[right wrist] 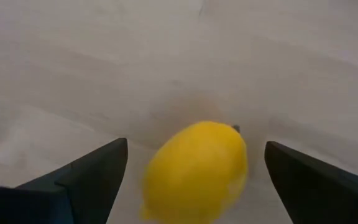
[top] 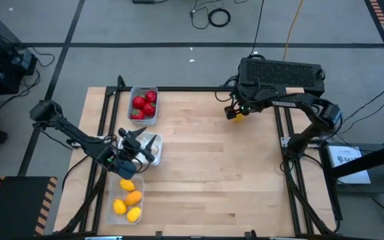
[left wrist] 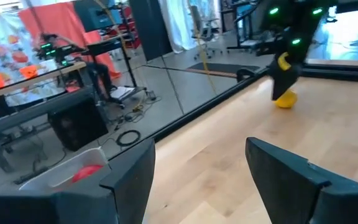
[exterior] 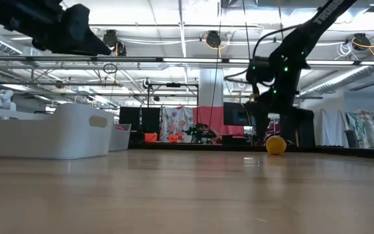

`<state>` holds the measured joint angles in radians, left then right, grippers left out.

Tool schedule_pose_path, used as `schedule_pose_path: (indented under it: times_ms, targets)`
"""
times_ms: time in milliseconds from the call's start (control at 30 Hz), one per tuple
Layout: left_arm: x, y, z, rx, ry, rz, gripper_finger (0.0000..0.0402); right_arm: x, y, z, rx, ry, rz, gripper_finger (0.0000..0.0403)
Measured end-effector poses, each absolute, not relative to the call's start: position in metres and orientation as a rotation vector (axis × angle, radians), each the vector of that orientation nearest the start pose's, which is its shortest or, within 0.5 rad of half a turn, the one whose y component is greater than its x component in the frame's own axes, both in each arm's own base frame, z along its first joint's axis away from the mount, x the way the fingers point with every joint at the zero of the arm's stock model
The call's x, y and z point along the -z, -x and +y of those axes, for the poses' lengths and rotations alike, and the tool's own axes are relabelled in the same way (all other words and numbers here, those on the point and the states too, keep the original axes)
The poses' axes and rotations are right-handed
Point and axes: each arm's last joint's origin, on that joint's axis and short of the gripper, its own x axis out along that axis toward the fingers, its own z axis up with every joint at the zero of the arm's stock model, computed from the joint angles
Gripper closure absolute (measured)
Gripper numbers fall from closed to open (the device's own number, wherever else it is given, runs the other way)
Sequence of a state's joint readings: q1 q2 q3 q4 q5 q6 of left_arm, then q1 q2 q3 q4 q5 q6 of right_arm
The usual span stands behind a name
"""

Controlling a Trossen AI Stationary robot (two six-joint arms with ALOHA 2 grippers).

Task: Sort produce into baskets
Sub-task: Put the yellow lemon into the transparent bin

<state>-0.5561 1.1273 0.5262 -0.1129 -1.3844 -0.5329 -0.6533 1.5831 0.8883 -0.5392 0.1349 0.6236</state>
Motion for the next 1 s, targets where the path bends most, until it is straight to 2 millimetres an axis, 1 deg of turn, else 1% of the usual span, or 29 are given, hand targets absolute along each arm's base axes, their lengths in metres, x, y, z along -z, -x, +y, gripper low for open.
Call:
schedule_pose_path:
  times_ms: [100, 167, 333, 433, 533, 767, 833, 933, 1000]
  targets:
    - [-0.208, -0.185, -0.084, -0.823, -0.133, 0.201, 0.0146, -0.157, -0.224, -0.173, 1.063, -0.846, 1.018, 0.0034]
    - [-0.209, -0.185, -0.086, -0.811, -0.149, 0.205, 0.0146, -0.155, -0.226, -0.171, 1.058, -0.838, 1.033, 0.0034]
    - [-0.209, -0.184, -0.087, -0.803, -0.155, 0.205, 0.0146, -0.153, -0.233, -0.161, 1.062, -0.787, 1.049, 0.0035]
    - [-0.209, -0.184, -0.087, -0.802, -0.155, 0.206, 0.0146, -0.153, -0.235, -0.158, 1.075, -0.766, 1.047, 0.0045]
    - [-0.209, -0.184, -0.088, -0.795, -0.154, 0.208, 0.0146, -0.154, -0.236, -0.157, 1.074, -0.759, 1.046, 0.0073]
    - [-0.209, -0.184, -0.088, -0.788, -0.153, 0.210, 0.0146, -0.154, -0.242, -0.150, 1.043, -0.730, 1.040, 0.0175]
    - [-0.209, -0.184, -0.088, -0.779, -0.150, 0.215, 0.0146, -0.154, -0.246, -0.146, 1.014, -0.714, 1.036, 0.0196]
    - [-0.209, -0.184, -0.088, -0.778, -0.149, 0.215, 0.0146, -0.156, -0.260, -0.132, 0.904, -0.708, 1.004, 0.0209]
    - [-0.209, -0.184, -0.088, -0.778, -0.149, 0.215, 0.0146, -0.159, -0.275, -0.116, 0.782, -0.711, 0.953, 0.0206]
